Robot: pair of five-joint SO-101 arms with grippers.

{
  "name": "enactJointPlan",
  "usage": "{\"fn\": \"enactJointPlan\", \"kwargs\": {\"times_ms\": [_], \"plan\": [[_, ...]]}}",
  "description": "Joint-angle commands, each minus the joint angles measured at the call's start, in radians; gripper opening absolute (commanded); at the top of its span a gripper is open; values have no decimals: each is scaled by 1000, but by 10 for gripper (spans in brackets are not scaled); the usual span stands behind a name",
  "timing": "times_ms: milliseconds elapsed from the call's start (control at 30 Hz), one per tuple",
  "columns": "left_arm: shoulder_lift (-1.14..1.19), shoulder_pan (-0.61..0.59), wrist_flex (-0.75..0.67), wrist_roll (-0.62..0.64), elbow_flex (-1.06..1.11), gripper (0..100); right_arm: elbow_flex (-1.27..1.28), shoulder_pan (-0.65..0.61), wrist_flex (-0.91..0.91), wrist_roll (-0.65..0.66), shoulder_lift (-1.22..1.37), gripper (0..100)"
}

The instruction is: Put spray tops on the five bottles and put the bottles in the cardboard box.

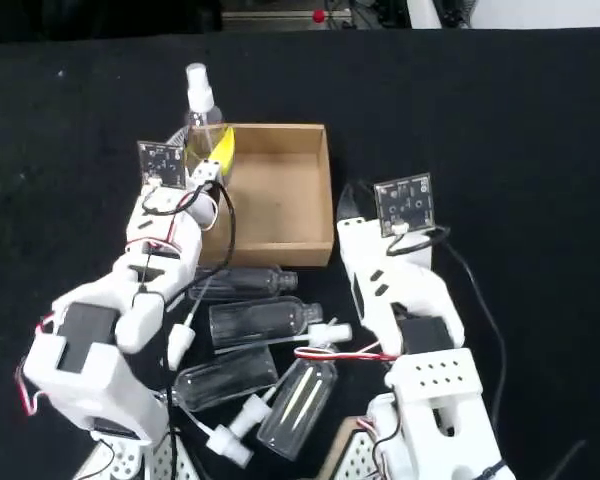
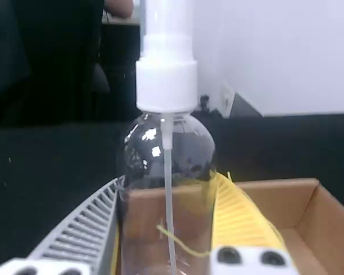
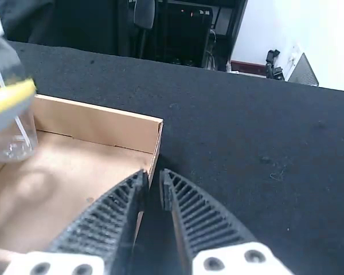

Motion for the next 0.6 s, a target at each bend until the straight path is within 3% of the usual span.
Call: {"fn": "enactJointPlan", "kwargs": {"times_ms": [0,233,567], "plan": [[35,7,-104,6,-74,30,-5,15,-31,3,12,34],[198,12,-361,-2,-81,30,-5,15,-31,5,12,34],[322,7,-393,-2,-151,30,-5,15,-31,5,12,34]]}}
